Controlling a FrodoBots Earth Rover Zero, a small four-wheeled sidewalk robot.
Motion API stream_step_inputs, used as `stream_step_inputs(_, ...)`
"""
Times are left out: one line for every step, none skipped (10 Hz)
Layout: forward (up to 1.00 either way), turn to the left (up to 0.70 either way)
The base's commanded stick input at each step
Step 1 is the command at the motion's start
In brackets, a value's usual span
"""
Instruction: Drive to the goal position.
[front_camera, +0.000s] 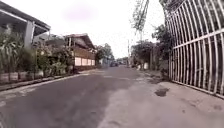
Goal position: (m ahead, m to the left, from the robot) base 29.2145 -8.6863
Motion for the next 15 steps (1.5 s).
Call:
stream_step_inputs(0.70,0.00)
stream_step_inputs(0.70,0.00)
stream_step_inputs(0.70,0.00)
stream_step_inputs(0.70,0.00)
stream_step_inputs(0.70,0.00)
stream_step_inputs(0.70,0.00)
stream_step_inputs(0.70,0.00)
stream_step_inputs(0.70,0.00)
stream_step_inputs(0.70,0.00)
stream_step_inputs(0.70,0.00)
stream_step_inputs(0.70,0.00)
stream_step_inputs(0.70,0.00)
stream_step_inputs(0.70,0.00)
stream_step_inputs(0.70,0.00)
stream_step_inputs(0.70,0.00)
